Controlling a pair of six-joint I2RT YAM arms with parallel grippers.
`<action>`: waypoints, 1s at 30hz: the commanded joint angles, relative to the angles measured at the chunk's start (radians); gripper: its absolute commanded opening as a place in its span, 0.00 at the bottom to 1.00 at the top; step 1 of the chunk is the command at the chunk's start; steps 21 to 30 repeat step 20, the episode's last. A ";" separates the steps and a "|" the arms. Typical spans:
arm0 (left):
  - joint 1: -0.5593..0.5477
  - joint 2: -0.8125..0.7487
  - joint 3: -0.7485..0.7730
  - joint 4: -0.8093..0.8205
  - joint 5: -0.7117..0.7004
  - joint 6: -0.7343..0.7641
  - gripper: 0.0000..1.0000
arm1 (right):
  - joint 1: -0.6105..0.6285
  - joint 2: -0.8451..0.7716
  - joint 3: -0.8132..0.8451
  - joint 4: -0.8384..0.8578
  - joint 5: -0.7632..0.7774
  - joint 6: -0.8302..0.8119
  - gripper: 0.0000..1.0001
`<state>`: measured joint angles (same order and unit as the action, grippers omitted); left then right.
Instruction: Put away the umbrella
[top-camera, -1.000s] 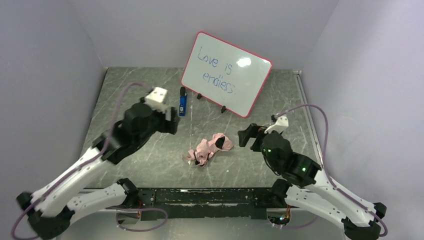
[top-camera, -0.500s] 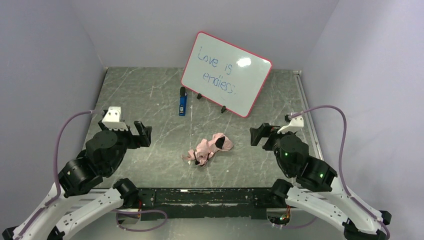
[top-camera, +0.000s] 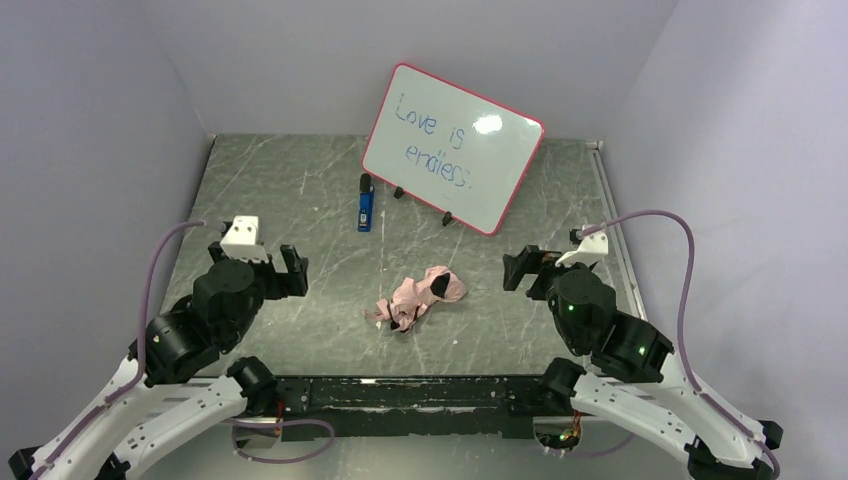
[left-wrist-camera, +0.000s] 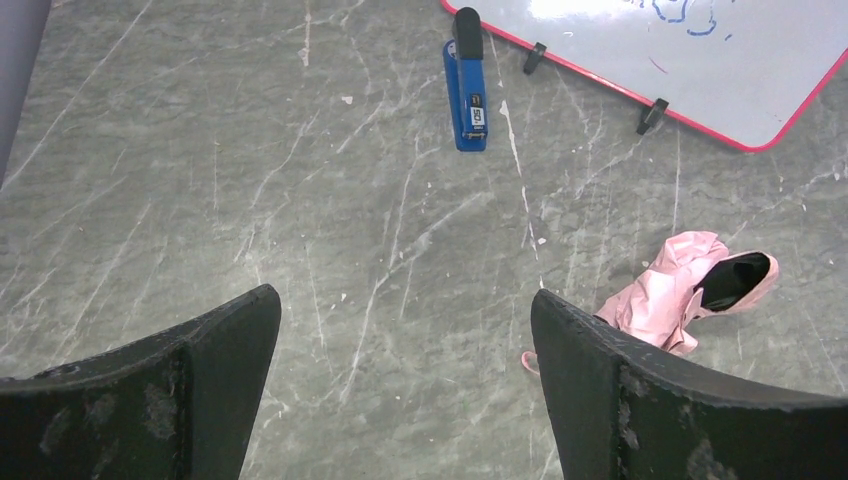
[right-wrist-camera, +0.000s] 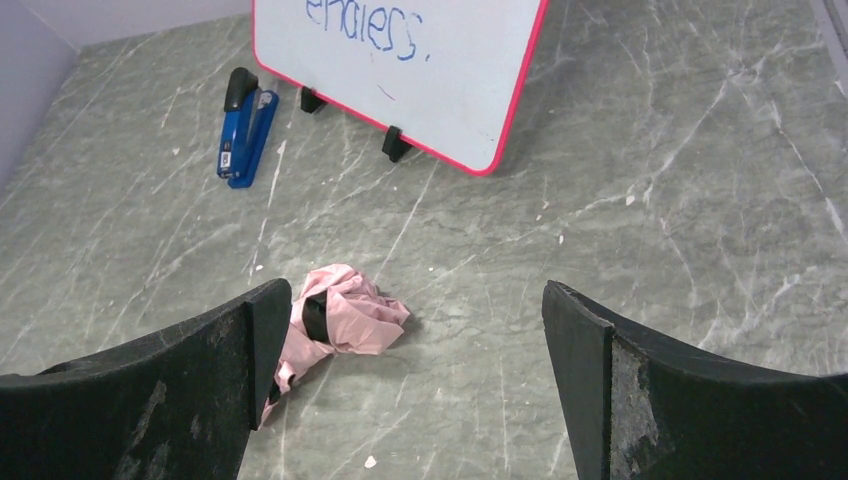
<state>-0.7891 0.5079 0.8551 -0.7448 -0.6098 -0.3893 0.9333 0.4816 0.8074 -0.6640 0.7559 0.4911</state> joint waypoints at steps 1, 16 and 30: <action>0.004 -0.022 -0.007 0.030 -0.029 0.011 0.97 | 0.000 0.002 0.001 0.002 0.030 -0.017 1.00; 0.008 -0.002 -0.008 0.031 -0.028 0.010 0.97 | 0.001 0.008 -0.007 -0.017 0.091 0.009 1.00; 0.007 -0.001 -0.011 0.039 -0.016 0.021 0.97 | 0.001 0.034 0.002 -0.018 0.112 0.014 1.00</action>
